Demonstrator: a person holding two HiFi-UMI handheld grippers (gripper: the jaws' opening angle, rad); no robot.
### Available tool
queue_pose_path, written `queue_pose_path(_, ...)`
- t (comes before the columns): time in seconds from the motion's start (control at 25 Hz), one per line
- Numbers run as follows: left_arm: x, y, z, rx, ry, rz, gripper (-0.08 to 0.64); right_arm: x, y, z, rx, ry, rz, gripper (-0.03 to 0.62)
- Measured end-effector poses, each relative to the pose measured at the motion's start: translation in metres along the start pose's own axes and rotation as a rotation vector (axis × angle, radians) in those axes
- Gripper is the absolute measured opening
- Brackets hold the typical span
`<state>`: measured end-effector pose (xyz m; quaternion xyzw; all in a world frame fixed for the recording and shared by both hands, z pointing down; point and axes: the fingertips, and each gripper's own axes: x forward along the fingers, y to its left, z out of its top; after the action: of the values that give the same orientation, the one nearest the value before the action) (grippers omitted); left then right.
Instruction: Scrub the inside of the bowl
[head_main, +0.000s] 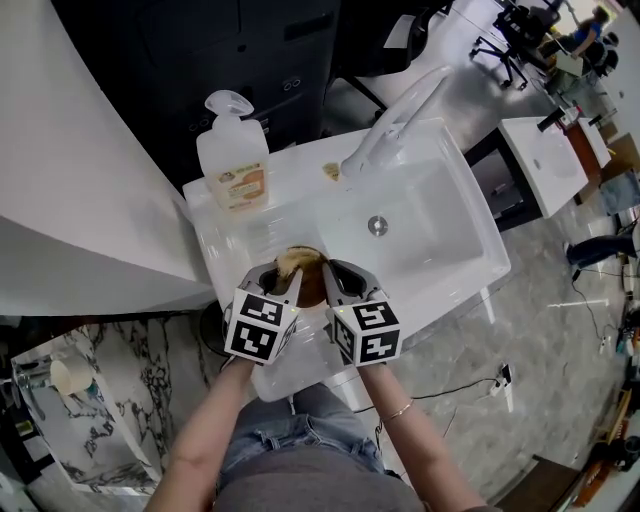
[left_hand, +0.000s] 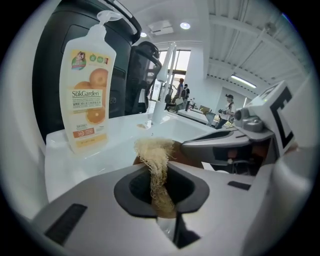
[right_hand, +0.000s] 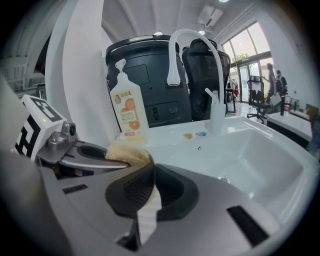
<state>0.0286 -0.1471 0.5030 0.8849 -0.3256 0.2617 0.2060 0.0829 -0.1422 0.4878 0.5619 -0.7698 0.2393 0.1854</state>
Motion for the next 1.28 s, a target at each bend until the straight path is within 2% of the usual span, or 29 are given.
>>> queue_pose_path(0.24,-0.009,0.023,0.001,0.023,0.019,0.113,0.041,0.001,-0.007,0.005,-0.008,-0.008,-0.035,0.021)
queue_pose_path(0.4,-0.026,0.032,0.005,-0.003,-0.011,0.158,0.041,0.004,-0.010,0.006,-0.006,-0.014,-0.053,0.021)
queue_pose_path(0.48,-0.032,0.026,0.009,-0.066,-0.039,0.121,0.041,0.006,-0.008,0.006,-0.012,-0.015,-0.054,0.021)
queue_pose_path(0.6,-0.030,0.009,0.012,-0.159,-0.041,0.024,0.041,0.009,-0.002,0.008,-0.021,-0.025,-0.048,0.021)
queue_pose_path(0.8,-0.014,-0.014,0.003,-0.218,0.020,-0.078,0.041,0.007,0.005,0.014,-0.029,-0.052,-0.044,0.021)
queue_pose_path(0.92,-0.005,-0.016,-0.006,-0.190,0.064,-0.071,0.040,0.006,0.009,0.017,-0.034,-0.066,-0.036,0.021)
queue_pose_path(1.08,-0.001,-0.006,-0.015,-0.125,0.103,-0.002,0.041,0.002,0.011,0.016,-0.027,-0.074,-0.024,0.021)
queue_pose_path(1.28,-0.007,0.010,-0.020,-0.080,0.114,0.074,0.041,-0.001,0.006,0.013,-0.027,-0.079,-0.051,0.021)
